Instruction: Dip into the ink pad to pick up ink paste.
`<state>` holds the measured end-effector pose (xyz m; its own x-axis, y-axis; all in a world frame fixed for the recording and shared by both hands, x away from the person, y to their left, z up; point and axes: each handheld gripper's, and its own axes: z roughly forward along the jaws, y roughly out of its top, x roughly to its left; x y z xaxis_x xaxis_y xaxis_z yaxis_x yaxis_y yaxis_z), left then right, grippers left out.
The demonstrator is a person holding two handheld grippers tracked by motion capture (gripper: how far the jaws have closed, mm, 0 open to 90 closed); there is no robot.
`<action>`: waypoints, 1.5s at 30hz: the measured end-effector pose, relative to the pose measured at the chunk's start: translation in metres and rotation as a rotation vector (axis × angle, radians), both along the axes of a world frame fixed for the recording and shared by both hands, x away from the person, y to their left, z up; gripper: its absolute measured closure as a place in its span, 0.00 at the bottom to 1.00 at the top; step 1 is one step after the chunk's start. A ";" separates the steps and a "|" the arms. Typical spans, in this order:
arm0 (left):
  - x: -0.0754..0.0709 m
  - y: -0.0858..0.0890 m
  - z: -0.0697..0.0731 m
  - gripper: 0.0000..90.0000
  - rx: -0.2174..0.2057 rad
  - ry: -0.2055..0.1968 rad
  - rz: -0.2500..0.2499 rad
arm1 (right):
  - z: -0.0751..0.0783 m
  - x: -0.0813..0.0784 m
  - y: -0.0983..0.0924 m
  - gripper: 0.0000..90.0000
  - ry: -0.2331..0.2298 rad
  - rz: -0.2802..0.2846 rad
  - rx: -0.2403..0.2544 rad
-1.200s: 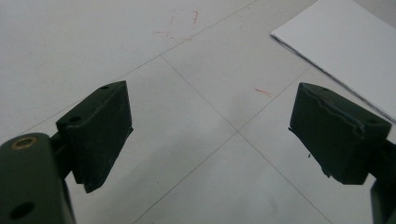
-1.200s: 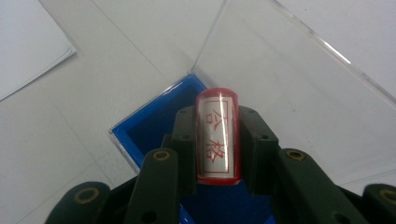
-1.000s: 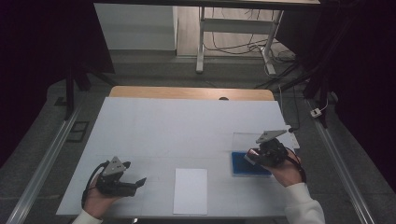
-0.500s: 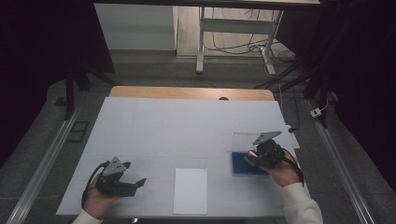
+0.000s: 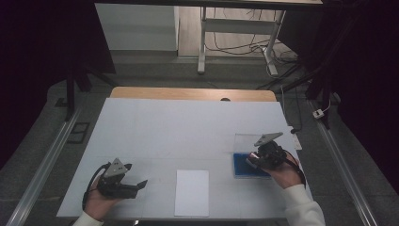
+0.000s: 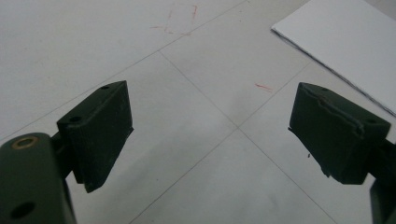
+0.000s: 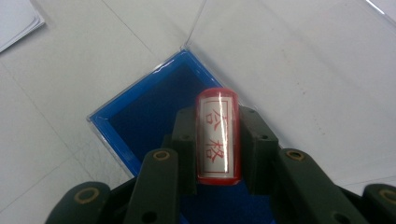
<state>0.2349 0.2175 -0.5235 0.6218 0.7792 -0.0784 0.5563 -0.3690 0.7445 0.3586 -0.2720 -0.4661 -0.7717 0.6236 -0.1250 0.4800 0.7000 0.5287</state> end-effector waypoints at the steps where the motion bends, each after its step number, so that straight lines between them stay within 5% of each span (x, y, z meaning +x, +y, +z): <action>1: 0.000 0.000 0.000 0.15 0.001 0.000 0.000 | 0.000 0.000 0.000 0.78 -0.001 0.000 0.000; 16: -0.001 -0.001 0.000 0.15 0.005 0.001 -0.002 | -0.002 0.000 -0.001 0.79 0.012 -0.026 0.012; 28: -0.002 -0.002 0.001 0.15 0.004 0.001 -0.001 | -0.003 0.000 0.008 0.79 0.020 -0.054 -0.053; 45: -0.002 -0.001 0.001 0.15 0.003 0.001 0.001 | -0.006 -0.002 0.005 0.79 0.013 -0.055 -0.028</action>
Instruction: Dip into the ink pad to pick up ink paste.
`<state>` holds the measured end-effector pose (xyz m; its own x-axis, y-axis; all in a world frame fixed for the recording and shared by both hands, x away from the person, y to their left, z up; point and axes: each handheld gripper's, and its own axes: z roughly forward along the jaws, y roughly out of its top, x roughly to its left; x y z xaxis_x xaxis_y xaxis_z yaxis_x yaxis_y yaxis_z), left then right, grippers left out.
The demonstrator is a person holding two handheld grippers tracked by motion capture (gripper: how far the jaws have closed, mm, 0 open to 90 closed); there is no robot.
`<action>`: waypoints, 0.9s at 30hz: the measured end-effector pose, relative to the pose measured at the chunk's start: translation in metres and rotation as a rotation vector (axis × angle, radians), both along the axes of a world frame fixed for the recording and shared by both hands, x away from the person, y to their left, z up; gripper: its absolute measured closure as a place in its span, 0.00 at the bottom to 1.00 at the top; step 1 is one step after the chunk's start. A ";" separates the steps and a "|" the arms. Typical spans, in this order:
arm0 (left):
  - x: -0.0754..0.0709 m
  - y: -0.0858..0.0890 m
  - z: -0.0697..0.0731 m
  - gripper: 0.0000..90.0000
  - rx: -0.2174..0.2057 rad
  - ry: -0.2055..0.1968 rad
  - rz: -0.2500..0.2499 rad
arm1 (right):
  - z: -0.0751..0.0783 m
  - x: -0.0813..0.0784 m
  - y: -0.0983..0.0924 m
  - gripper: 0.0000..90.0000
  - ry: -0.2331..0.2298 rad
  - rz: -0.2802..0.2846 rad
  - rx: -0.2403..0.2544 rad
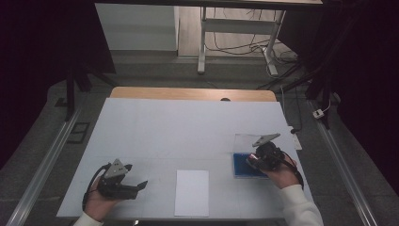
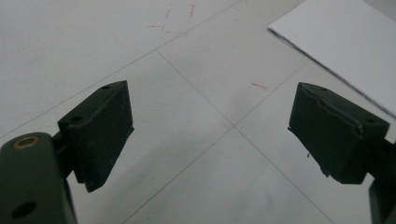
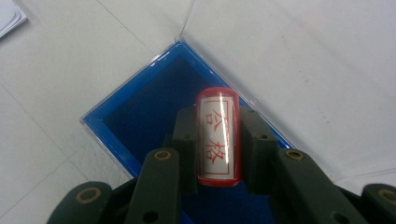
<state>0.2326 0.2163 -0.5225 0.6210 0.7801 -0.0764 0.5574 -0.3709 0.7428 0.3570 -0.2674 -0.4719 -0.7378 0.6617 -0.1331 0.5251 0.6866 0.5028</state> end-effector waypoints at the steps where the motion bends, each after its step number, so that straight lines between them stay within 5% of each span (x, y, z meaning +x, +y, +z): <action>1: 0.000 0.000 0.000 0.15 0.000 0.000 0.000 | 0.000 0.000 0.000 0.79 0.000 0.000 0.001; 14: 0.002 0.002 0.000 0.15 -0.005 0.002 0.003 | 0.007 0.000 -0.003 0.78 -0.017 0.036 0.034; 27: 0.002 0.002 -0.001 0.15 -0.002 0.001 0.004 | 0.031 -0.011 -0.002 0.78 -0.068 0.043 0.061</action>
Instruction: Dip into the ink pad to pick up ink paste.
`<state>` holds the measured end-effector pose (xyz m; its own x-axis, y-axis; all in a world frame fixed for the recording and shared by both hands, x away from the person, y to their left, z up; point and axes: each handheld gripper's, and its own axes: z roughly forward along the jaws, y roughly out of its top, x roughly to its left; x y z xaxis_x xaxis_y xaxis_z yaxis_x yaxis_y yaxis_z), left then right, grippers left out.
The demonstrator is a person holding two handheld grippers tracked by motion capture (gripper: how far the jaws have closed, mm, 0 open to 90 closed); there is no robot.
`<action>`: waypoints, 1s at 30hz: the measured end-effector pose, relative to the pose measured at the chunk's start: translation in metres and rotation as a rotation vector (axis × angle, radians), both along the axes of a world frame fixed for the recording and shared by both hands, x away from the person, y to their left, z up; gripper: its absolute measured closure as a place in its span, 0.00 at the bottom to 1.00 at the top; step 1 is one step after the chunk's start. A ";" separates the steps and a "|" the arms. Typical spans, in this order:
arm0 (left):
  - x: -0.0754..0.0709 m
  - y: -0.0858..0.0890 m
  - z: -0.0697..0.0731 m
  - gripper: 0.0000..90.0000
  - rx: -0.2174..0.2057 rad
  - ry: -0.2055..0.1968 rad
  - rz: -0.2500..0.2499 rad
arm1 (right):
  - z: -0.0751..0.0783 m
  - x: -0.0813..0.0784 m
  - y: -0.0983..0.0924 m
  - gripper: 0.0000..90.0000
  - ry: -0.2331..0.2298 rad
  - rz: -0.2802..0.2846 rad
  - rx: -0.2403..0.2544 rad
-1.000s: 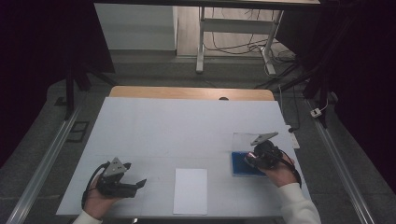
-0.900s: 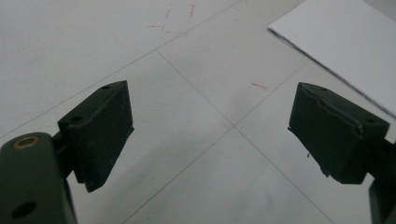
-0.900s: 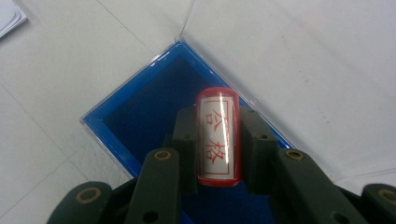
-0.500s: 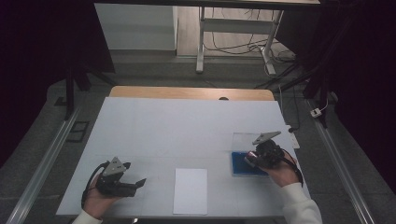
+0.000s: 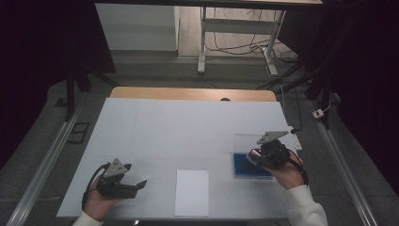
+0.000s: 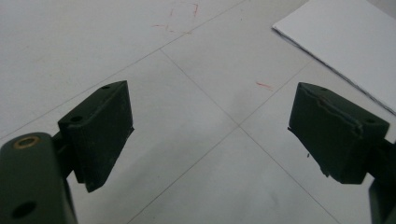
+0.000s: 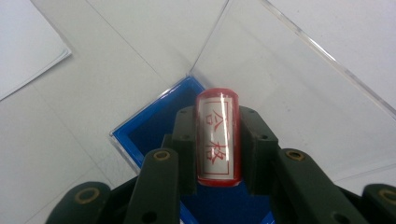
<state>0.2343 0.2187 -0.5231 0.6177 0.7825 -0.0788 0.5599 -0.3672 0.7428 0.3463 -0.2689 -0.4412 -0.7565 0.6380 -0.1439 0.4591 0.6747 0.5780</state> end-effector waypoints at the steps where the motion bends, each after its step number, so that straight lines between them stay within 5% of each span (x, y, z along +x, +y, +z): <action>1: 0.000 0.000 0.000 0.15 0.001 0.001 -0.001 | -0.001 0.000 0.000 0.78 0.001 -0.001 -0.004; 30: 0.000 -0.001 -0.001 0.15 0.009 0.003 -0.004 | -0.023 0.011 0.000 0.78 0.073 -0.014 -0.081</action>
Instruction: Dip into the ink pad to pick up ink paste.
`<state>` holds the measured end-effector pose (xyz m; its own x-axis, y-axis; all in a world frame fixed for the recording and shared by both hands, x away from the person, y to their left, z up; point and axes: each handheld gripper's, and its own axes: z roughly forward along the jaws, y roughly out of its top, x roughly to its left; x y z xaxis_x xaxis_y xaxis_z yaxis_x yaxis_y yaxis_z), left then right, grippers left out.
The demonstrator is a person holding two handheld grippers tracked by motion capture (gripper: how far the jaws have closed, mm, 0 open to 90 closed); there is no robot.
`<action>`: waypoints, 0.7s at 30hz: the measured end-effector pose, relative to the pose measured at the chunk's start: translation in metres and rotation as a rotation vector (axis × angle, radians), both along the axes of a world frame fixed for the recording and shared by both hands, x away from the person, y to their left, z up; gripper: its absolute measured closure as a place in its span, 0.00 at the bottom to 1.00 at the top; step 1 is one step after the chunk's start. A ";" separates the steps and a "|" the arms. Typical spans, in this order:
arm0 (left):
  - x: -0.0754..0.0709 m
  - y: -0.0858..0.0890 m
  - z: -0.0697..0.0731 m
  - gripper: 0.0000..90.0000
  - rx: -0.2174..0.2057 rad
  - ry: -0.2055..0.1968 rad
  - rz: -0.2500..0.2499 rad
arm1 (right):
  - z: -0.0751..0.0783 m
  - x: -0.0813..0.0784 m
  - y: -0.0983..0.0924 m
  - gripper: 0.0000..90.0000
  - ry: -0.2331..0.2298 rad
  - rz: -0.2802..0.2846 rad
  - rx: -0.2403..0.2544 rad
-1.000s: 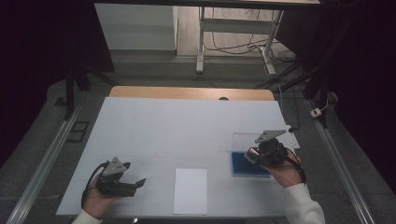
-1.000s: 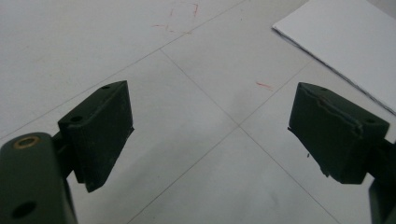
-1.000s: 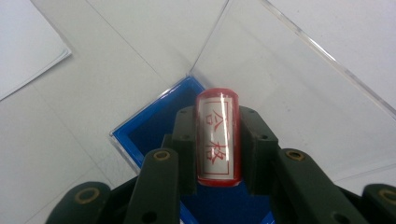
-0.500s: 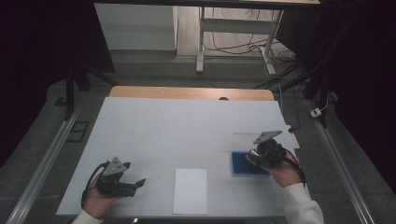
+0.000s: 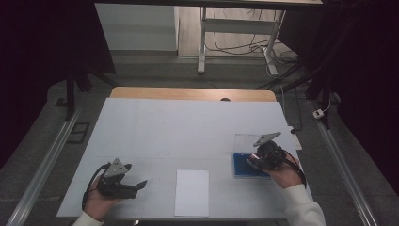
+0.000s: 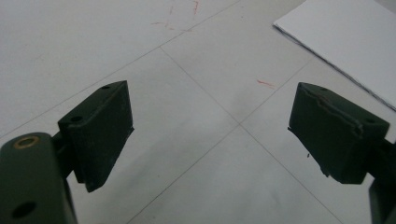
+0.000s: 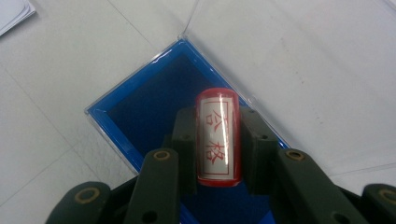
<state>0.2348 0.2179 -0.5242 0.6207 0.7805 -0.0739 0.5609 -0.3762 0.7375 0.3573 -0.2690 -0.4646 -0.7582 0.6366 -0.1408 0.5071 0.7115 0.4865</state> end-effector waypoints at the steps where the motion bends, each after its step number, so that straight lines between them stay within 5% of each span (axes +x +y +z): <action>1: 0.000 0.000 0.000 0.15 0.000 0.001 -0.001 | 0.000 0.000 0.000 0.78 0.002 0.000 -0.003; 9: -0.001 -0.001 0.000 0.15 0.001 0.000 0.004 | -0.001 0.003 0.006 0.79 0.042 -0.023 -0.046; 21: -0.001 -0.001 0.001 0.15 0.001 -0.002 0.006 | -0.004 0.001 0.005 0.79 0.027 -0.030 -0.034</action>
<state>0.2335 0.2173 -0.5236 0.6165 0.7841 -0.0718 0.5617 -0.3741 0.7380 0.3586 -0.2642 -0.4684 -0.7428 0.6542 -0.1423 0.5410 0.7117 0.4480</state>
